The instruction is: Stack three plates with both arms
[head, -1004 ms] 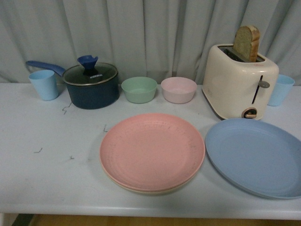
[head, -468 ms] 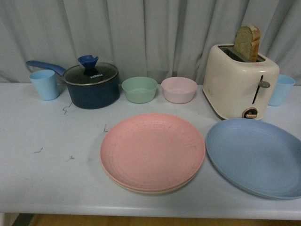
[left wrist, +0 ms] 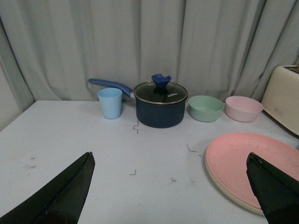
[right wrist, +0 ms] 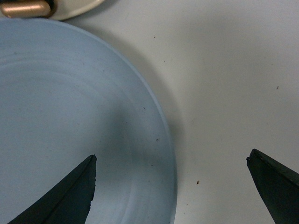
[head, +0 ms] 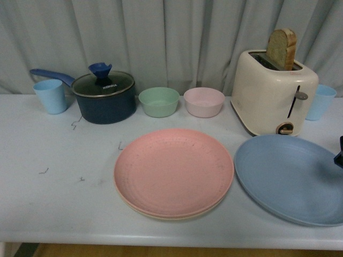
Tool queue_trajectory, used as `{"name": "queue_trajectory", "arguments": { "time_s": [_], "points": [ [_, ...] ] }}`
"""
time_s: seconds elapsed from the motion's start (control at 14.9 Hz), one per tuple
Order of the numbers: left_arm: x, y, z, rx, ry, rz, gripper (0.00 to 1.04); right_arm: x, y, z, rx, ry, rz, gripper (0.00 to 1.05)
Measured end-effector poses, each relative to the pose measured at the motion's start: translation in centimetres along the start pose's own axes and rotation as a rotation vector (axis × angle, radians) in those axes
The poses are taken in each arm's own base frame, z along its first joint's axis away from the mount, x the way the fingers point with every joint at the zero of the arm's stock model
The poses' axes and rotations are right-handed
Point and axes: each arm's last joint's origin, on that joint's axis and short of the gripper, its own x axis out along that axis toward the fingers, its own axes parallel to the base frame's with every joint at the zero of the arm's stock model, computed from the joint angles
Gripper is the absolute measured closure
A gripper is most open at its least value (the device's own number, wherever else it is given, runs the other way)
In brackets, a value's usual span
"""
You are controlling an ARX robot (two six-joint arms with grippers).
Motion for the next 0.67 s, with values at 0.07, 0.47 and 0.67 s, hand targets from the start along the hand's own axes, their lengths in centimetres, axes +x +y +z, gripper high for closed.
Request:
{"name": "queue_trajectory", "arguments": {
  "time_s": [0.07, 0.47, 0.67],
  "points": [
    [0.0, 0.0, 0.0, 0.0, 0.0, 0.0, 0.07, 0.9, 0.3, -0.3, -0.004, 0.016, 0.0, 0.06],
    [0.0, 0.0, 0.0, 0.0, 0.0, 0.0, 0.07, 3.5, 1.3, -0.5, -0.008, 0.038, -0.052, 0.06],
    [0.0, 0.0, 0.0, 0.0, 0.0, 0.0, 0.07, 4.0, 1.2, -0.6, -0.008, 0.046, -0.078, 0.38]
  ]
}}
